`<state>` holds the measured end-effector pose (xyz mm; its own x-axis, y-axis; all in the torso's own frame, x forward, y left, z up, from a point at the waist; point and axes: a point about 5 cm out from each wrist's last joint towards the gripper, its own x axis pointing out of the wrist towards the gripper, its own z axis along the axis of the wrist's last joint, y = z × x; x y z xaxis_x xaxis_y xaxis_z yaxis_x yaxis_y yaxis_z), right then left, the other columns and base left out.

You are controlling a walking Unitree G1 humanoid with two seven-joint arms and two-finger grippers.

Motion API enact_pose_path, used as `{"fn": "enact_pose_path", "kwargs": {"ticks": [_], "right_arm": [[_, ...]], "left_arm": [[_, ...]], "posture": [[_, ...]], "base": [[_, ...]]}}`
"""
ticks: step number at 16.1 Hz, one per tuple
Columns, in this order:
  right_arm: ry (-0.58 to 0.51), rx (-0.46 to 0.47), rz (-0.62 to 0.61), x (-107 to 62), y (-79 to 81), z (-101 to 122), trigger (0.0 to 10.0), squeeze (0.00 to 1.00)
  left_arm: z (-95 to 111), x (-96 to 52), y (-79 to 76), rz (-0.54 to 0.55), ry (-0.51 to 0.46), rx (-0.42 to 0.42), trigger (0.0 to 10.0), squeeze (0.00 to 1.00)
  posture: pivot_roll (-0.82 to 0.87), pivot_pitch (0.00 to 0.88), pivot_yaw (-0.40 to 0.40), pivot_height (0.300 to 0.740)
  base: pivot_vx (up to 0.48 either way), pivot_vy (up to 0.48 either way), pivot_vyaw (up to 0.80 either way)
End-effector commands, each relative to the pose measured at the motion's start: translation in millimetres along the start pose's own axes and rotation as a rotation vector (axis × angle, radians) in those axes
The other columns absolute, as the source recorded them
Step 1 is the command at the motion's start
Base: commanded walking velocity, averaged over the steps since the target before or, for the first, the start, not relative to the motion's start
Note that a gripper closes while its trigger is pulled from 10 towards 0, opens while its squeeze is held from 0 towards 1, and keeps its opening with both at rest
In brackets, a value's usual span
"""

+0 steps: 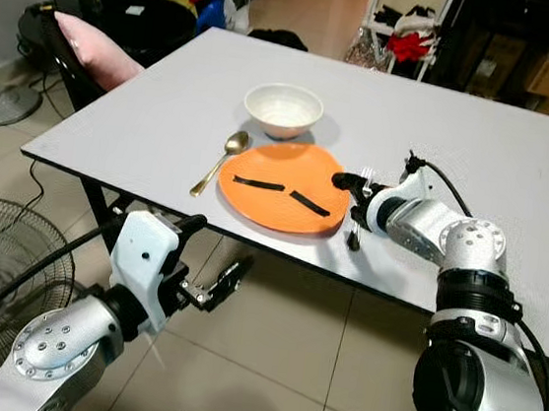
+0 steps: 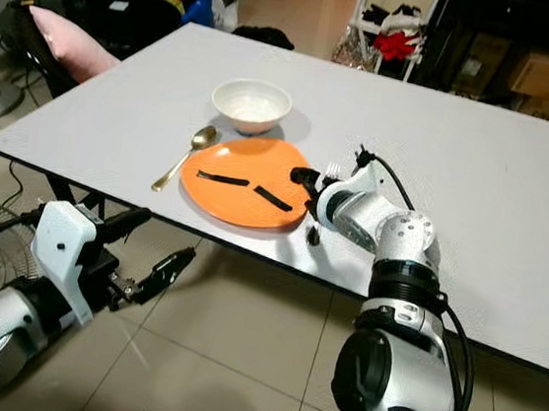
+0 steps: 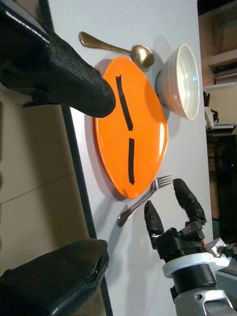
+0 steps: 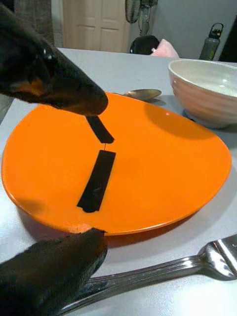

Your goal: Setting the table

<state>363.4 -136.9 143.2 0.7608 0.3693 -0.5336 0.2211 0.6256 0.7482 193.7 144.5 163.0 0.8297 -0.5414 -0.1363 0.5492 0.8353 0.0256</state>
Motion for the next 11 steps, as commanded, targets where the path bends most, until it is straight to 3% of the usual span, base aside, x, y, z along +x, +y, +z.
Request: {"fn": "enact_pose_path", "kwargs": {"ticks": [1,3,4,5,6,7,8,10,11], "right_arm": [[0.002,-0.008,-0.002,-4.1,-2.8,0.9,10.0,1.00],[-0.007,-0.064,0.049,-12.9,1.5,3.4,10.0,1.00],[-0.169,-0.190,0.226,-43.0,15.9,16.4,10.0,0.51],[-0.244,-0.292,0.268,-56.0,19.7,18.7,10.0,0.00],[-0.369,-0.567,0.292,-79.7,24.3,13.8,10.0,0.00],[-0.403,-0.705,0.298,-88.1,26.5,6.3,10.0,0.00],[-0.441,-0.794,0.283,-93.6,24.6,-2.2,10.0,0.00],[-0.504,-0.984,0.217,-100.7,9.4,-28.8,10.0,0.00],[-0.503,-1.020,0.222,-101.4,8.7,-33.4,10.0,0.00]], "left_arm": [[0.9,-0.8,-1.4,-0.005,-0.003,0.008,10.0,0.00],[1.7,-1.1,-1.2,0.002,-0.008,0.012,10.0,0.00],[0.8,-4.8,3.6,0.087,-0.016,0.026,10.0,0.00],[-0.5,-5.1,6.9,0.147,-0.018,0.028,10.0,0.00],[-1.1,-4.1,12.5,0.260,-0.032,0.030,10.0,0.00],[-0.2,-3.2,15.5,0.327,-0.049,0.034,10.0,0.00],[0.9,-1.1,15.8,0.368,-0.063,0.040,10.0,0.00],[1.0,6.1,14.4,0.429,-0.069,0.078,10.0,0.00],[0.3,5.7,15.5,0.447,-0.063,0.087,10.0,0.00]], "posture": [[-0.06,0.000,0.023,0.740],[-0.06,0.000,0.023,0.740],[-0.05,0.000,0.014,0.740],[-0.05,0.000,0.018,0.740],[-0.06,0.000,0.026,0.740],[-0.06,0.000,0.031,0.740],[-0.07,0.000,0.040,0.740],[-0.09,0.000,0.057,0.740],[-0.09,0.000,0.057,0.740]], "base": [[0.000,0.000,0.00],[0.000,0.000,0.00],[0.000,0.000,0.00],[0.000,0.000,0.00],[0.000,0.000,0.00],[0.000,0.000,0.00],[0.000,0.000,0.00],[0.000,0.000,0.80],[0.000,0.000,0.80]]}}
